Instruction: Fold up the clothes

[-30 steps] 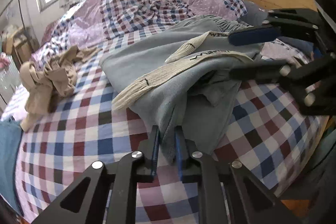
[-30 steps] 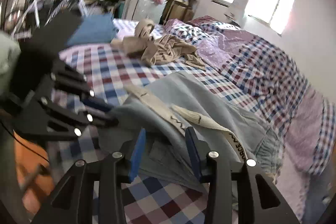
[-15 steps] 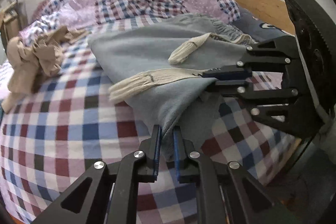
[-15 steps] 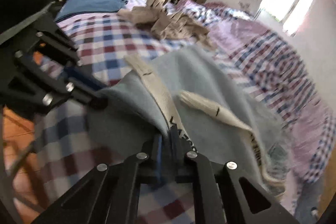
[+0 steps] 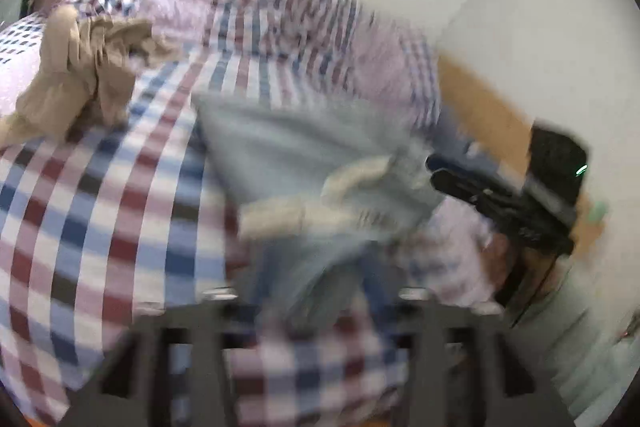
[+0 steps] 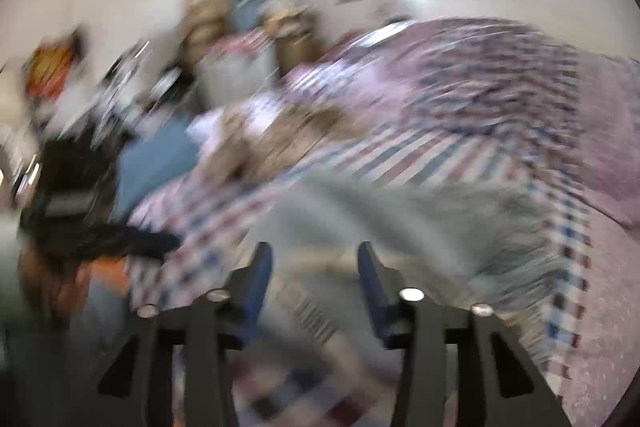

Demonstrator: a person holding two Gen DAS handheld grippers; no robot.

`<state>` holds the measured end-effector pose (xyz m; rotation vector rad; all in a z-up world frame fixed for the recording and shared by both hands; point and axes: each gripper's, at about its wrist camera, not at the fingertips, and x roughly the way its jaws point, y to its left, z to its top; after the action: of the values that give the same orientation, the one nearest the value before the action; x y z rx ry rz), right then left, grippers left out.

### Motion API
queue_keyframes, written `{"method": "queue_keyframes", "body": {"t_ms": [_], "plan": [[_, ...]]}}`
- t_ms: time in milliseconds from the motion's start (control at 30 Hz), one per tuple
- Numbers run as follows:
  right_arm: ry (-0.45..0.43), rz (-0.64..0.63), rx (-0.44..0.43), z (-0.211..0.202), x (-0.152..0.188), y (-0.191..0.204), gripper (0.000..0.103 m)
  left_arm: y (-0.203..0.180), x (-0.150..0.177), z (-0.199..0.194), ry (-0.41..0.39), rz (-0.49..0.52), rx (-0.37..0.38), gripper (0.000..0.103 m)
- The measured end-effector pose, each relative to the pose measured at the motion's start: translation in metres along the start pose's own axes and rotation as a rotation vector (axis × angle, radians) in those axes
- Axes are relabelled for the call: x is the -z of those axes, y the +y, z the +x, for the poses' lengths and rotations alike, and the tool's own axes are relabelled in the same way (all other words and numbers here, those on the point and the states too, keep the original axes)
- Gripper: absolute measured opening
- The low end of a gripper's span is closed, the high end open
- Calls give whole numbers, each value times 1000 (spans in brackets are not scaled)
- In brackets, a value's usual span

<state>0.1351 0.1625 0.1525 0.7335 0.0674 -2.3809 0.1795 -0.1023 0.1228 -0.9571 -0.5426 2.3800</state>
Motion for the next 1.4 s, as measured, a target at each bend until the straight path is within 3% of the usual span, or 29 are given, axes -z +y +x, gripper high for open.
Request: {"method": "queue_keyframes", "body": {"t_ms": [67, 167, 267, 433, 567, 633, 733, 933, 1200, 1400], "plan": [[-61, 64, 92, 3, -23, -19, 64, -5, -24, 7, -50, 12, 5, 80], [-95, 116, 156, 21, -52, -42, 71, -18, -66, 31, -91, 73, -32, 82], [-42, 141, 187, 54, -74, -67, 71, -27, -107, 69, -113, 105, -80, 84], [95, 98, 238, 117, -74, -97, 71, -21, -132, 147, -7, 114, -177, 84], [208, 124, 236, 158, -46, -131, 71, -1, -106, 200, 109, 157, -334, 84], [238, 114, 236, 174, -32, -142, 71, 11, -88, 220, 157, 182, -342, 84], [257, 112, 235, 189, -20, -150, 71, 12, -68, 222, 99, 252, -358, 84], [267, 24, 334, 208, -9, -139, 72, 10, -60, 232, 94, 282, -394, 86], [282, -12, 387, 200, -12, -128, 72, 12, -67, 233, 99, 316, -419, 87], [191, 36, 416, 133, -31, -99, 74, 6, -73, 205, 55, 302, -381, 87]]}}
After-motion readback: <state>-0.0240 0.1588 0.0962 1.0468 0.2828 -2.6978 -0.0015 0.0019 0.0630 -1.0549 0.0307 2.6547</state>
